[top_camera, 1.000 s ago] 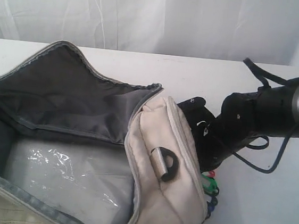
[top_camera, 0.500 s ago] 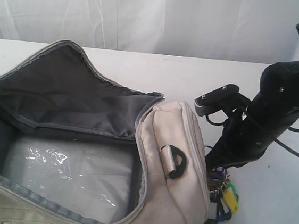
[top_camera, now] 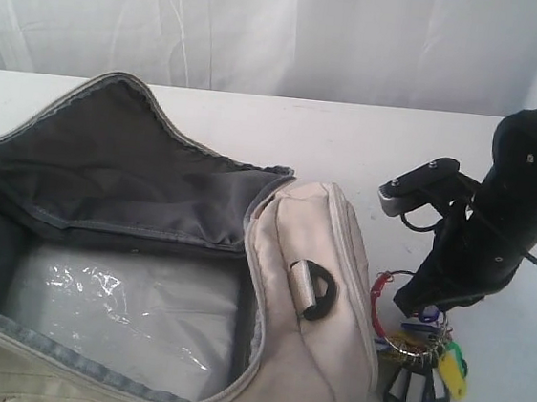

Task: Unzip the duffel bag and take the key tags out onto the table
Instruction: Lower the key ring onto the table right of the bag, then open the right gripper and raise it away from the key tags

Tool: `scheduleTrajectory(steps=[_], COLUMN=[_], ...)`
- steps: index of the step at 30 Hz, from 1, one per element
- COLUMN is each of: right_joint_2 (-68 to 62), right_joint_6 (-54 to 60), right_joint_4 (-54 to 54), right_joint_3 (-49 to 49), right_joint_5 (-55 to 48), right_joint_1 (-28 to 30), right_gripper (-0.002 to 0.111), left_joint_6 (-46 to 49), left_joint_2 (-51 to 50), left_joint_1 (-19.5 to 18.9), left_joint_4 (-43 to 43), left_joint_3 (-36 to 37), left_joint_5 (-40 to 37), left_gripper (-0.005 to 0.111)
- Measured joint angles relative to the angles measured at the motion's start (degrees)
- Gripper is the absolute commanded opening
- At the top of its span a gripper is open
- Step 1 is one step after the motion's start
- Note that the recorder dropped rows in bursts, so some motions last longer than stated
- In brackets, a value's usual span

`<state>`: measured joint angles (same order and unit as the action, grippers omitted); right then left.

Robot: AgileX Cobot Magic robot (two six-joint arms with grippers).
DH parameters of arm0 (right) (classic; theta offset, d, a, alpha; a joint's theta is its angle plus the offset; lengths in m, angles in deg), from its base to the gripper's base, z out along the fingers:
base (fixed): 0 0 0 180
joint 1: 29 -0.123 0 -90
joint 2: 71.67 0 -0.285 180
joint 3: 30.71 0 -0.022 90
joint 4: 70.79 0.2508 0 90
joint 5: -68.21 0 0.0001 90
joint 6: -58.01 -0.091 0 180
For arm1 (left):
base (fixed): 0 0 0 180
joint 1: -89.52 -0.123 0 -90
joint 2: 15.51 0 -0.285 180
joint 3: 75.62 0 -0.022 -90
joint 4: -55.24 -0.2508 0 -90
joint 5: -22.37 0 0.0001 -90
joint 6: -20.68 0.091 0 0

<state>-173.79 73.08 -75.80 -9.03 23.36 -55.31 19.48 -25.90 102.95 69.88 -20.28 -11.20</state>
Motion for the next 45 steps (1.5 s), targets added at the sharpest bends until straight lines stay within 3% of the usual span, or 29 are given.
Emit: scheduleTrajectory(steps=[3,9,11,20,30,45], right_joint_2=[-0.74,-1.73,-1.77,3.01,22.42,48.46], right_joint_6=[-0.97,-5.13,-6.58,-7.58,-2.96,-1.44], right_joint_4=[-0.22,-3.12,-4.23,-2.5,11.87,14.95], right_joint_3=[0.0,0.0,0.0,0.0,1.96,20.13], right_joint_5=[0.0,0.26,0.97,4.92,18.88,31.84], right_joint_1=[0.0,0.0,0.0,0.0,0.0,0.0], right_gripper=[0.016,0.062,0.065,0.057,0.044,0.0], left_joint_6=[0.0,0.0,0.0,1.81,5.59,5.59], left_joint_2=[0.0,0.0,0.0,0.0,-0.08,-0.08], left_joint_1=[0.0,0.0,0.0,0.0,0.0,0.0], left_joint_4=[0.0,0.0,0.0,0.0,0.0,1.85], left_joint_3=[0.0,0.0,0.0,0.0,-2.14,-2.14], left_joint_5=[0.0,0.0,0.0,-0.1,-0.51,-0.51], left_gripper=[0.0,0.0,0.0,0.0,0.0,0.0])
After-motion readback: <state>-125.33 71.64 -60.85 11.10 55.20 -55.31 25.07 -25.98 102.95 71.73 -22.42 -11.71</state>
